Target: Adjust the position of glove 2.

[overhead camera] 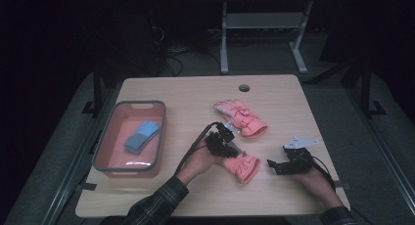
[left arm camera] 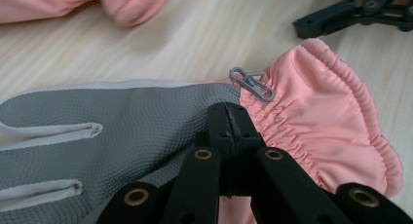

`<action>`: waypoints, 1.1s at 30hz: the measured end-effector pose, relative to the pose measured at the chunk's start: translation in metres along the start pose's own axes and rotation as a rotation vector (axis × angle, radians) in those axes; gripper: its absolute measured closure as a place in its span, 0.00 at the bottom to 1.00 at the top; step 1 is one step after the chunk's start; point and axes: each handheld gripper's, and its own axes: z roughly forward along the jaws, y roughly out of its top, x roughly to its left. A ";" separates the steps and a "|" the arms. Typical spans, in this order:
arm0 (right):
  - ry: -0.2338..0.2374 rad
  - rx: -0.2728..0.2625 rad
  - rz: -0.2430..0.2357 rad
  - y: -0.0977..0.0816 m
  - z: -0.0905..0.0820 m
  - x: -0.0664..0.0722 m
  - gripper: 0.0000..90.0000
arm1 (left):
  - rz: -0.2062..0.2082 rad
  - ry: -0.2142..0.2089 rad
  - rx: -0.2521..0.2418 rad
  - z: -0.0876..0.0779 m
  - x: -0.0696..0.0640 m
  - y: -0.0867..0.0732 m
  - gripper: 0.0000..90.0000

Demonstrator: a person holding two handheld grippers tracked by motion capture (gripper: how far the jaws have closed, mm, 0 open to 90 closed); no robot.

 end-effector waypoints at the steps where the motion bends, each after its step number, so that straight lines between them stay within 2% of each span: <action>1: 0.000 0.000 0.000 0.000 0.000 0.000 0.15 | 0.005 -0.005 0.007 0.001 -0.002 0.001 1.00; 3: 0.001 0.000 0.000 0.000 0.000 0.000 0.15 | 0.020 -0.009 0.009 0.003 -0.004 0.002 1.00; 4: 0.001 0.000 0.000 0.000 0.000 0.000 0.15 | 0.009 -0.015 0.000 0.004 -0.006 0.003 1.00; 12: 0.001 0.001 0.002 0.000 0.000 0.000 0.15 | 0.039 -0.042 0.003 0.011 -0.018 0.009 1.00; 16: 0.002 0.001 0.001 0.000 0.000 0.000 0.15 | 0.041 -0.044 -0.009 0.011 -0.019 0.010 1.00; 24: 0.002 0.000 -0.001 0.000 0.000 0.000 0.15 | 0.048 -0.027 -0.069 -0.015 -0.016 0.003 1.00; 26: 0.002 0.000 -0.001 0.000 0.000 0.000 0.15 | 0.055 -0.016 -0.076 -0.022 -0.015 -0.002 0.99; 33: 0.002 0.001 -0.001 0.000 0.000 0.000 0.15 | 0.039 0.023 -0.096 -0.040 -0.006 -0.032 0.99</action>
